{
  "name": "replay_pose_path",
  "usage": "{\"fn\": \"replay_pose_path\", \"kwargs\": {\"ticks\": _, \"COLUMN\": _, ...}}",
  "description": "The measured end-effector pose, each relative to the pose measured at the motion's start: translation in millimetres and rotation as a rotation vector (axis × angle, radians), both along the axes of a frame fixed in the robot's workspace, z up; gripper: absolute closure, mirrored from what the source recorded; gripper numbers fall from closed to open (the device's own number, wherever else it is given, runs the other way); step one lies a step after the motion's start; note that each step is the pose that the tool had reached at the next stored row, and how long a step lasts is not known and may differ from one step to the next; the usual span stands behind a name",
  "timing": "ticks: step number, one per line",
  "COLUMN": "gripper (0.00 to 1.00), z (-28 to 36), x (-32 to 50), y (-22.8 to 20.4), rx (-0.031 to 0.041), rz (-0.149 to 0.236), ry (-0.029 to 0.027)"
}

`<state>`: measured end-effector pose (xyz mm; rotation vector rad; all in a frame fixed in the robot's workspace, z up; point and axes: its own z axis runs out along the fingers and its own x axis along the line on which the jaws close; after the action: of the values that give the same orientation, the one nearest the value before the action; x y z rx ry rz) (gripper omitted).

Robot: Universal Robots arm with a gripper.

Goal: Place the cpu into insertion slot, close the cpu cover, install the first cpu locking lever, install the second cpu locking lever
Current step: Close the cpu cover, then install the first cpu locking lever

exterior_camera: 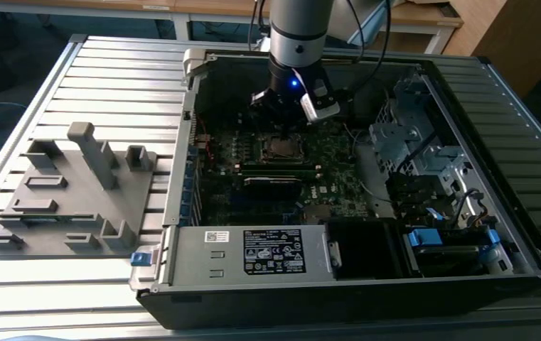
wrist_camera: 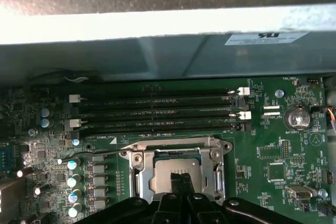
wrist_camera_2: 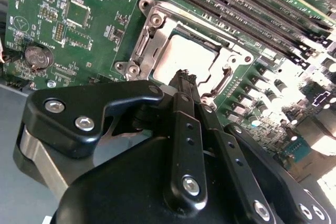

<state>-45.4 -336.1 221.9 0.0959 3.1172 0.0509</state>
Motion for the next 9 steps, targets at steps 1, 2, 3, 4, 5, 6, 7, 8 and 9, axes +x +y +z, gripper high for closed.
{"fn": "replay_pose_path", "kwargs": {"ticks": 1, "gripper": 0.89, "z": 0.0, "x": 0.0, "y": 0.0, "rx": -0.0032, "rz": -0.001, "ry": 0.0}}
{"fn": "replay_pose_path", "kwargs": {"ticks": 2, "gripper": 0.89, "z": 0.0, "x": 0.0, "y": 0.0, "rx": -0.0052, "rz": -0.002, "ry": 0.0}}
{"fn": "replay_pose_path", "kwargs": {"ticks": 3, "gripper": 0.89, "z": 0.0, "x": 0.0, "y": -0.1, "rx": -0.0058, "rz": -0.002, "ry": 0.0001}}
{"fn": "replay_pose_path", "kwargs": {"ticks": 4, "gripper": 0.89, "z": 0.1, "x": 0.0, "y": -0.1, "rx": -0.0061, "rz": -0.002, "ry": 0.0001}}
{"fn": "replay_pose_path", "kwargs": {"ticks": 5, "gripper": 0.89, "z": 0.0, "x": 0.0, "y": 0.0, "rx": -0.0075, "rz": -0.002, "ry": 0.0001}}
{"fn": "replay_pose_path", "kwargs": {"ticks": 6, "gripper": 0.89, "z": 0.0, "x": 0.0, "y": 0.0, "rx": -0.009, "rz": -0.002, "ry": 0.0001}}
{"fn": "replay_pose_path", "kwargs": {"ticks": 7, "gripper": 0.89, "z": 0.0, "x": 0.0, "y": 0.0, "rx": -0.0091, "rz": -0.002, "ry": 0.0001}}
{"fn": "replay_pose_path", "kwargs": {"ticks": 8, "gripper": 0.89, "z": 0.0, "x": 0.0, "y": 0.0, "rx": -0.0091, "rz": -0.002, "ry": 0.0001}}
{"fn": "replay_pose_path", "kwargs": {"ticks": 9, "gripper": 0.89, "z": 0.0, "x": 0.0, "y": 0.0, "rx": -0.0092, "rz": -0.002, "ry": 0.0001}}
